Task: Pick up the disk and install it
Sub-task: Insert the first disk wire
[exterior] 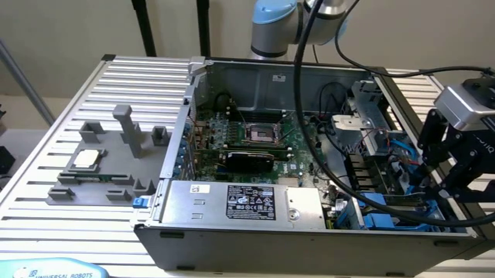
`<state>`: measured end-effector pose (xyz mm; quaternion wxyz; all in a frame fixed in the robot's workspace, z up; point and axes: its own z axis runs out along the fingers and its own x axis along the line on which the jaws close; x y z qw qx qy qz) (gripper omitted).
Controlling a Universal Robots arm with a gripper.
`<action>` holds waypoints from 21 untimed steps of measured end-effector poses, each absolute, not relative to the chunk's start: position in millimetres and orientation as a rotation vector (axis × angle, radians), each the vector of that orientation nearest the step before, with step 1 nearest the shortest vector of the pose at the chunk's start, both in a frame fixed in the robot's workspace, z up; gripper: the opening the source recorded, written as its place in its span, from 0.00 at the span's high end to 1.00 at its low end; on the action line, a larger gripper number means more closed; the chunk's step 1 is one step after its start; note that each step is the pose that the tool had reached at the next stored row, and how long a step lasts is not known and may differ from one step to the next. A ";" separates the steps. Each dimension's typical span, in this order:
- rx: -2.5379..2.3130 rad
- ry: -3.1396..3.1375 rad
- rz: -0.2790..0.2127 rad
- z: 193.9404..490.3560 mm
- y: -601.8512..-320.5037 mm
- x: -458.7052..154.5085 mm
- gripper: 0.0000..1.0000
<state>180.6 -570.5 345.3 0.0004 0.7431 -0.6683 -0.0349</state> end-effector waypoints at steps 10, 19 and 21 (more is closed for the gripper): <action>2.367 -2.060 -0.112 344.9 -570.5 182.8 0.59; 2.386 -2.036 -0.113 347.4 -570.5 184.4 0.59; 2.391 -2.030 -0.114 347.4 -570.5 185.3 0.62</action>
